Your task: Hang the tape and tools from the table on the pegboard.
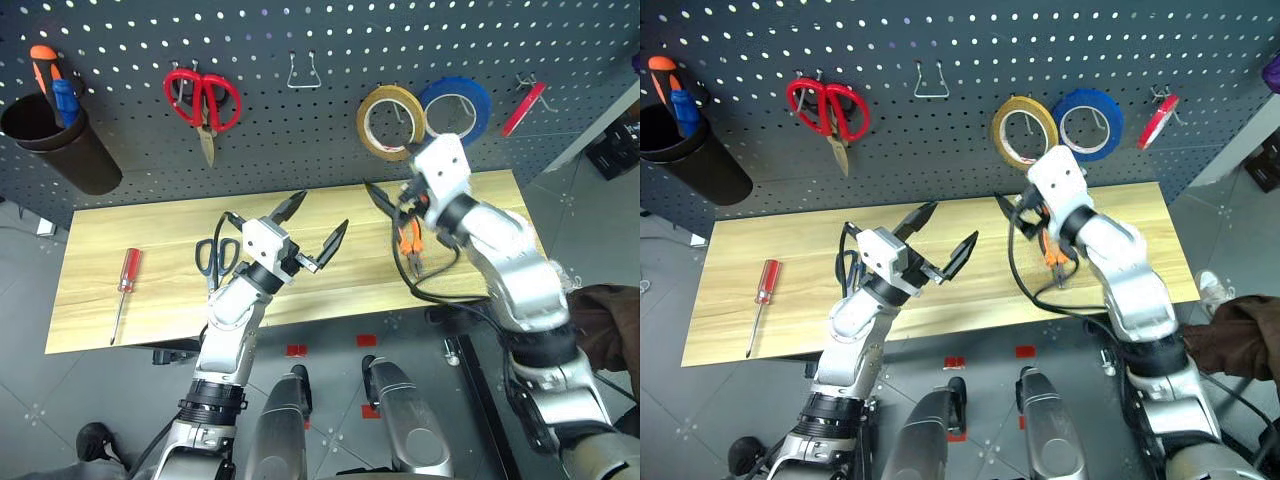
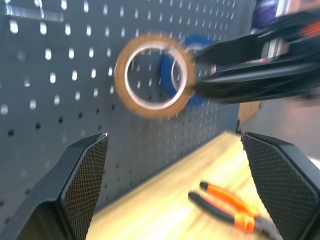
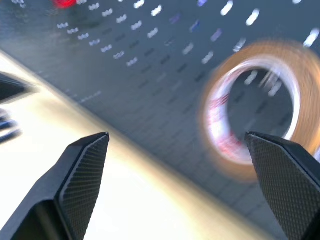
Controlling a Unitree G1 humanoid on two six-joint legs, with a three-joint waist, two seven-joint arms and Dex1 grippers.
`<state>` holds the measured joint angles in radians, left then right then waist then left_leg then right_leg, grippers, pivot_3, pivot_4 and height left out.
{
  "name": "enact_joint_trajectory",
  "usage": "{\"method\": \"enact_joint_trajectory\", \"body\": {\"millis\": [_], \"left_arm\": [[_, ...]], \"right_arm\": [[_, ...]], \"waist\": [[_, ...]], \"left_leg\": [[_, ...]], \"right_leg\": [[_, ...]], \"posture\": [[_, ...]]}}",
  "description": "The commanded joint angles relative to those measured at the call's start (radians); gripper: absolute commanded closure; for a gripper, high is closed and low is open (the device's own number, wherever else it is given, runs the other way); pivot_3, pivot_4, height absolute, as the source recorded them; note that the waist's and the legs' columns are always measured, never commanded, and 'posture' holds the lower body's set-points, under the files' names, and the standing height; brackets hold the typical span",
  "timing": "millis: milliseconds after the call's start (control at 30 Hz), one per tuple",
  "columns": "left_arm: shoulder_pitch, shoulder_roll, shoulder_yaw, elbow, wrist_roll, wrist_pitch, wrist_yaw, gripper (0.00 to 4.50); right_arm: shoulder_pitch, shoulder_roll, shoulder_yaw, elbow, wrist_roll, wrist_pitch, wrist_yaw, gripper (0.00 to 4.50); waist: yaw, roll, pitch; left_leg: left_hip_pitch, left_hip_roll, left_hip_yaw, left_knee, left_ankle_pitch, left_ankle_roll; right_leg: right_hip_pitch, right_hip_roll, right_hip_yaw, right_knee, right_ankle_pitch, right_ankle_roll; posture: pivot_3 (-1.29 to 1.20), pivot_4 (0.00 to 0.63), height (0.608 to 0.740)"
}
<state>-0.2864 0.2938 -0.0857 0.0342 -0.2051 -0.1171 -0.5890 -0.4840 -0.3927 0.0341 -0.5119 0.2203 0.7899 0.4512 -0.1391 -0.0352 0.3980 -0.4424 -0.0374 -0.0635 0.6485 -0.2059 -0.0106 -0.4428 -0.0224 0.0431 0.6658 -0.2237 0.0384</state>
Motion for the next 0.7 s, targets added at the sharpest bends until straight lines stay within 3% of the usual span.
{"method": "enact_joint_trajectory", "body": {"millis": [33,167,300,467,700], "left_arm": [[0.051,0.089,-0.04,-0.085,-0.022,0.22,-0.089,0.0],[0.084,0.178,-0.065,-0.142,-0.047,0.382,-0.168,0.0],[0.144,0.269,-0.083,-0.198,-0.048,0.423,-0.253,0.0],[0.193,0.294,-0.059,-0.291,-0.088,0.483,-0.273,0.0],[0.249,0.294,-0.032,-0.404,-0.134,0.564,-0.243,0.0]], "right_arm": [[0.104,0.018,-0.15,-0.175,0.104,0.26,-0.055,0.01],[0.121,0.06,-0.192,-0.037,0.034,0.378,-0.195,0.01],[-0.027,0.084,-0.142,0.194,-0.048,0.39,-0.305,0.01],[-0.176,0.139,-0.051,0.426,-0.09,0.357,-0.328,0.01],[-0.246,0.267,-0.046,0.495,-0.062,0.425,-0.331,0.01]], "waist": [[-0.005,0.0,0.0],[-0.008,0.0,0.0],[-0.023,0.002,0.003],[-0.031,0.004,0.006],[-0.014,0.006,0.008]], "left_leg": [[0.0,0.0,0.0,0.0,0.0,0.0],[0.003,0.001,0.003,-0.001,0.002,0.003],[0.009,0.008,0.015,-0.002,0.004,0.004],[0.01,0.016,0.022,-0.005,0.005,0.004],[0.007,0.017,0.024,-0.016,0.004,0.003]], "right_leg": [[0.0,0.0,0.0,0.0,0.0,0.0],[0.0,0.0,0.002,0.0,-0.001,0.001],[0.001,0.0,0.002,-0.002,0.003,0.001],[-0.004,0.001,0.001,-0.003,0.005,0.0],[-0.011,0.001,0.003,-0.004,0.006,-0.003]], "posture": [[-0.27,0.387,0.74],[-0.27,0.422,0.74],[-0.26,0.449,0.74],[-0.22,0.475,0.74],[-0.2,0.482,0.74]]}}
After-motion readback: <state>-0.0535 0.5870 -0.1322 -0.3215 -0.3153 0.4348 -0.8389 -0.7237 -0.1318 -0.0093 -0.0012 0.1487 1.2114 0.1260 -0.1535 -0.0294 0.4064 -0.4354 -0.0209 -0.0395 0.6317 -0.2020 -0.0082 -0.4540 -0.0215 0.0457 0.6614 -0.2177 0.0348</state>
